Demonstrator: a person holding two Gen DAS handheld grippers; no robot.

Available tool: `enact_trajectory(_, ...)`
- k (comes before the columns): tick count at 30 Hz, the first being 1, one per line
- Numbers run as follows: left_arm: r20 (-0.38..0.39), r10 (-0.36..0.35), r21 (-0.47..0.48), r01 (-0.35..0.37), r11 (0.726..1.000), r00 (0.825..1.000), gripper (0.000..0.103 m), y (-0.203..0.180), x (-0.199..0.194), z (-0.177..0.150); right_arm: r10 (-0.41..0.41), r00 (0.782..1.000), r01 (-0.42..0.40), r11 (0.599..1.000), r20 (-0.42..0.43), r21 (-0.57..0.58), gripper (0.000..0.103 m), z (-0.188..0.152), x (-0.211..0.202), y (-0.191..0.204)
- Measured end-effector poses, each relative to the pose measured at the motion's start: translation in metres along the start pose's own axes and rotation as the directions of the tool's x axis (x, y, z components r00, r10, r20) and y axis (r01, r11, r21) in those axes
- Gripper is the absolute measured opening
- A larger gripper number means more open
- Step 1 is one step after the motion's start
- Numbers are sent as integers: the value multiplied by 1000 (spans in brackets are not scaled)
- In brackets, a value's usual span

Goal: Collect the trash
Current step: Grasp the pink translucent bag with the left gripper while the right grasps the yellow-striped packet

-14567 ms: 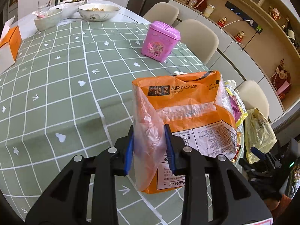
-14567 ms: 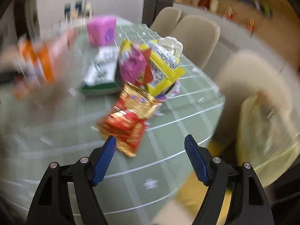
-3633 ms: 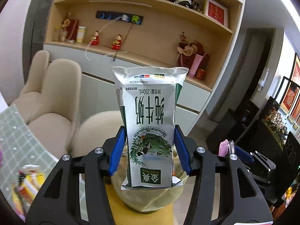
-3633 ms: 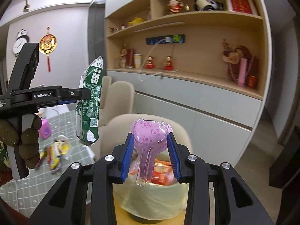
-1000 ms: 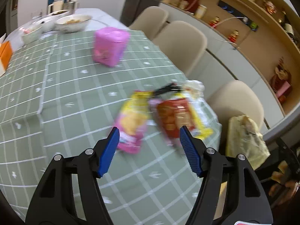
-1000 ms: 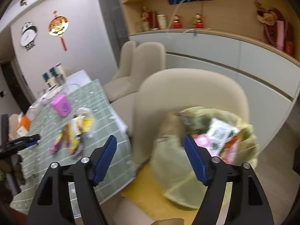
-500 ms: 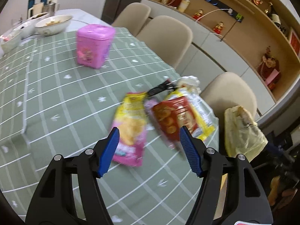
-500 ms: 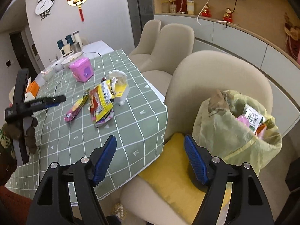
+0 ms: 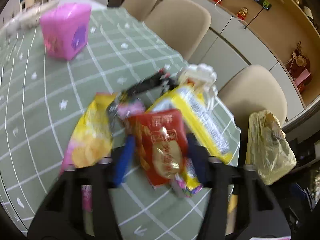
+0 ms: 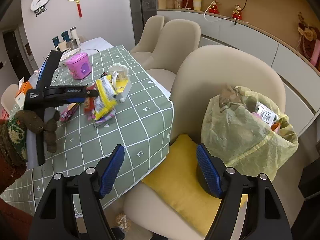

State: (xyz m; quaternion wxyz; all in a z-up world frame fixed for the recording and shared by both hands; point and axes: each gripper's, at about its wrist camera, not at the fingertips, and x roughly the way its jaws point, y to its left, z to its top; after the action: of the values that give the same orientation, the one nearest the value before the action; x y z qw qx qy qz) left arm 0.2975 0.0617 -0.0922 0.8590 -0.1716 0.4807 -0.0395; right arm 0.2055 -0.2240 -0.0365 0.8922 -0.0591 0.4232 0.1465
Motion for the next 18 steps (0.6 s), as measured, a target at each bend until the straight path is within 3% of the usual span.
enact_trajectory(2, -15, -15, 4, 15, 1000, 1000, 25, 11, -8, -9, 15, 1000, -15, 1000, -5, -6, 71, 2, 6, 3)
enact_trajectory(4, -31, -25, 6, 25, 1000, 999, 20, 24, -18, -19, 41, 999, -41, 999, -8, -20, 71, 8, 13, 11)
enact_trajectory(6, -41, -20, 7, 21, 1000, 999, 7, 36, -29, -29, 80, 997, -80, 996, -3, -38, 71, 16, 21, 21)
enact_trajectory(7, -46, -12, 7, 12, 1000, 999, 5, 44, -37, -34, 105, 995, -105, 993, 0, -51, 71, 21, 26, 28)
enact_trajectory(13, -56, -5, -25, 3, 1000, 998, 6, 75, -70, -56, 211, 977, -200, 962, 37, -188, 71, 64, 63, 84)
enact_trajectory(15, -57, -8, -42, 6, 999, 998, 17, 85, -77, -60, 209, 976, -187, 949, 62, -253, 69, 77, 81, 106)
enact_trajectory(17, -46, -13, -42, 12, 999, 999, 35, 91, -84, -64, 194, 978, -162, 938, 78, -307, 62, 87, 96, 121)
enact_trajectory(18, -38, -15, -36, 14, 999, 999, 37, 92, -88, -66, 187, 980, -153, 932, 73, -330, 58, 92, 106, 128)
